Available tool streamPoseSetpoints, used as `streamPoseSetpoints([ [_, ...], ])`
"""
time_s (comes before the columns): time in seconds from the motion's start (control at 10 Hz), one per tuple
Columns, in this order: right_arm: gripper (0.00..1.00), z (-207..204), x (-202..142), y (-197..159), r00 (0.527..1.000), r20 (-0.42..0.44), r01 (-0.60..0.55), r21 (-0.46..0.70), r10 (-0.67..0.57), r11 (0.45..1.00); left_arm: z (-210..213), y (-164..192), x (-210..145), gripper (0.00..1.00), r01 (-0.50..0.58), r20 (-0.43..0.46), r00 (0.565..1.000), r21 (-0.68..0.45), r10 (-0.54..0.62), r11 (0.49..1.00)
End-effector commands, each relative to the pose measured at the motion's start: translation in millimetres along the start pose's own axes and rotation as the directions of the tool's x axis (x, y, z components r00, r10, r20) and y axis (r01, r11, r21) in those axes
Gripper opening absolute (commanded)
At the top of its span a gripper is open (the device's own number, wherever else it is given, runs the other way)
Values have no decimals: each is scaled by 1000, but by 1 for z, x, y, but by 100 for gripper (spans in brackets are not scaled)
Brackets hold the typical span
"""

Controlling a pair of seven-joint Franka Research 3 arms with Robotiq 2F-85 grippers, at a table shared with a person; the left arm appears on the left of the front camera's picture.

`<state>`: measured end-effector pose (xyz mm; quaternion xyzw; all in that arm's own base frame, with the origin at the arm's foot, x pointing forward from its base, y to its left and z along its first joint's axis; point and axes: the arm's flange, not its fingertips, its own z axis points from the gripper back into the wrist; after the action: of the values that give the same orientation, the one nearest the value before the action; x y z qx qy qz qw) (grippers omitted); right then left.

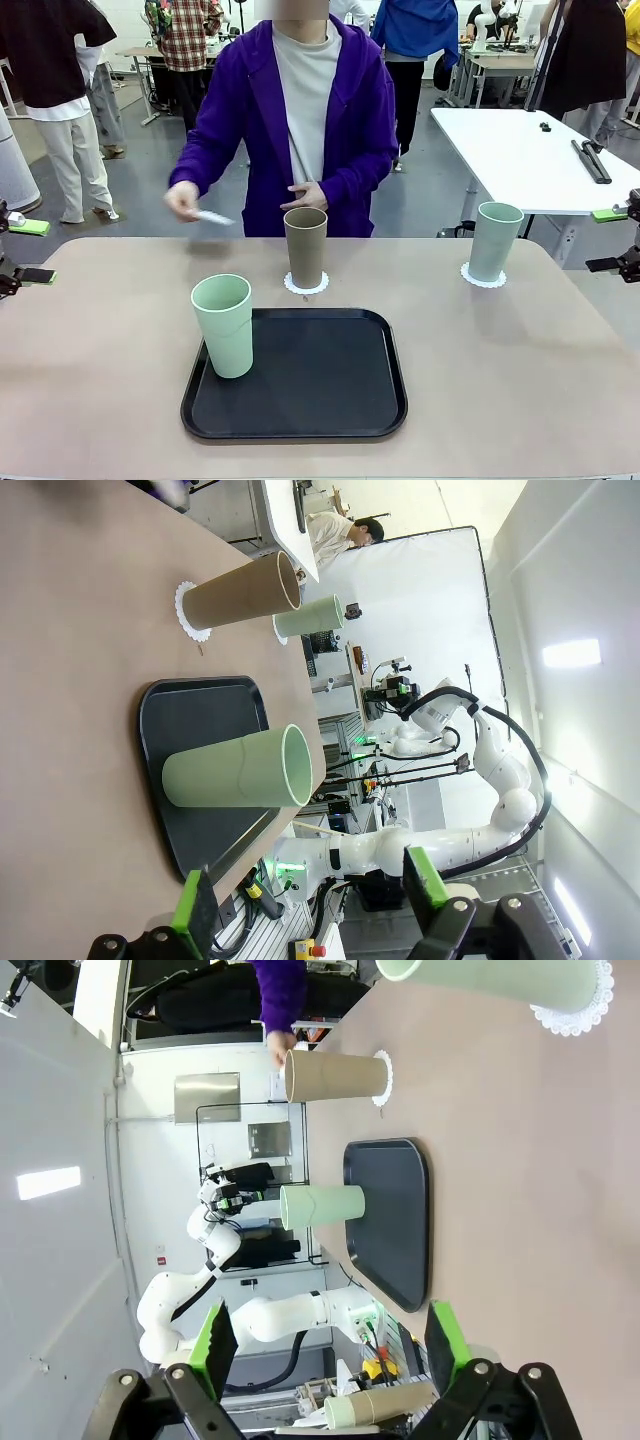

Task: Place coasters on the table and set cups on them.
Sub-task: Take one Reusable plastic cup from the Flat Tray and place it on a coaster set by the human.

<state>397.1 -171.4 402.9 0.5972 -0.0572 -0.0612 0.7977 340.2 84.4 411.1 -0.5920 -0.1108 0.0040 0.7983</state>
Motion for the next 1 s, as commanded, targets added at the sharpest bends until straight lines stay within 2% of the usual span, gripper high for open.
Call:
streamPoseSetpoints([
  [0.0,100,1,-2,-2,1000,11,12,0,-12,1000,1,0,-1,100,14,7,1000,-10,-14,1000],
  [0.9,100,1,-2,-2,1000,11,12,0,-12,1000,1,0,-1,100,14,7,1000,-10,-14,1000],
])
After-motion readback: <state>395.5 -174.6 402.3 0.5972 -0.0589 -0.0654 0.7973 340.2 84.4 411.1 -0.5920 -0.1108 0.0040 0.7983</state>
